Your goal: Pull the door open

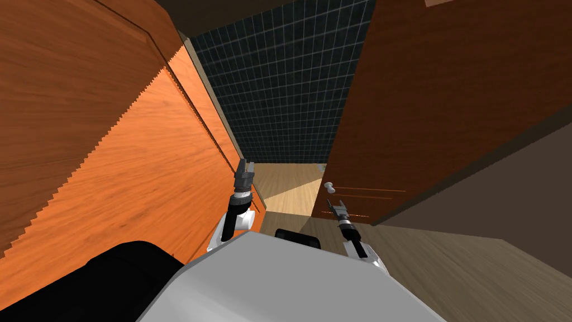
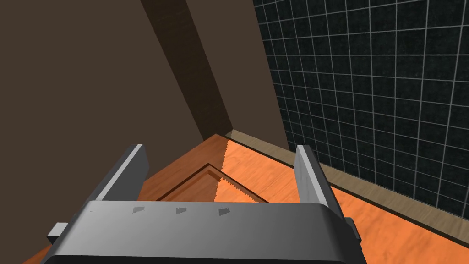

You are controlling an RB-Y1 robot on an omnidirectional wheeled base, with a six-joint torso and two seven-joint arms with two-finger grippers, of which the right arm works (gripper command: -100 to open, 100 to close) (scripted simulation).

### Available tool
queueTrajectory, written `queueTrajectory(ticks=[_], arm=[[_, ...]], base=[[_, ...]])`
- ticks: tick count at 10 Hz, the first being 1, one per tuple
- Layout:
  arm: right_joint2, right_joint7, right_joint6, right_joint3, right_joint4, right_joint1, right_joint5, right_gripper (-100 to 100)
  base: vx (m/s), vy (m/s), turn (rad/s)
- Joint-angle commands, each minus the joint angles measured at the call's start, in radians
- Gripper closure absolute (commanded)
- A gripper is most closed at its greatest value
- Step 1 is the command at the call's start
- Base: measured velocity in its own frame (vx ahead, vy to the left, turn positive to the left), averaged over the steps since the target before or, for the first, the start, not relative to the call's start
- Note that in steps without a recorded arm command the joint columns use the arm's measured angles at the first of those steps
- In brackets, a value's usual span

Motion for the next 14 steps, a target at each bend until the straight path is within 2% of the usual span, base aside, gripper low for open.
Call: queueTrajectory(ticks=[1, 2, 3, 5, 6, 8, 9, 10, 11, 12, 14], arm=[[-0.008, -0.018, 0.009, 0.001, -0.032, 0.019, 0.0, -100], [-0.008, -0.018, 0.009, 0.001, -0.032, 0.019, 0.0, -100], [-0.037, -0.035, -0.01, -0.012, -0.019, 0.029, -0.011, -100], [-0.037, -0.035, -0.01, -0.012, -0.019, 0.029, -0.011, -100], [-0.063, -0.051, -0.026, -0.023, -0.007, 0.038, -0.021, -100], [-0.09, -0.069, -0.044, -0.035, 0.005, 0.048, -0.031, -100], [-0.09, -0.069, -0.044, -0.035, 0.005, 0.048, -0.031, -100], [-0.105, -0.078, -0.054, -0.041, 0.012, 0.053, -0.037, -100], [-0.099, -0.068, -0.053, -0.04, 0.029, 0.038, -0.035, -100], [-0.099, -0.068, -0.053, -0.04, 0.029, 0.038, -0.035, 100], [-0.099, -0.068, -0.053, -0.04, 0.029, 0.038, -0.035, 100]], base=[[0.127, 0.067, 0.044], [0.05, 0.019, -0.013], [0.115, 0.044, 0.143], [0.093, 0.018, 0.027], [0.12, 0.028, 0.119], [0.177, 0.034, 0.118], [0.126, 0.005, 0.017], [0.111, 0.004, 0.067], [0.057, 0.002, 0.018], [-0.004, -0.005, -0.028], [-0.017, -0.008, 0.005]])
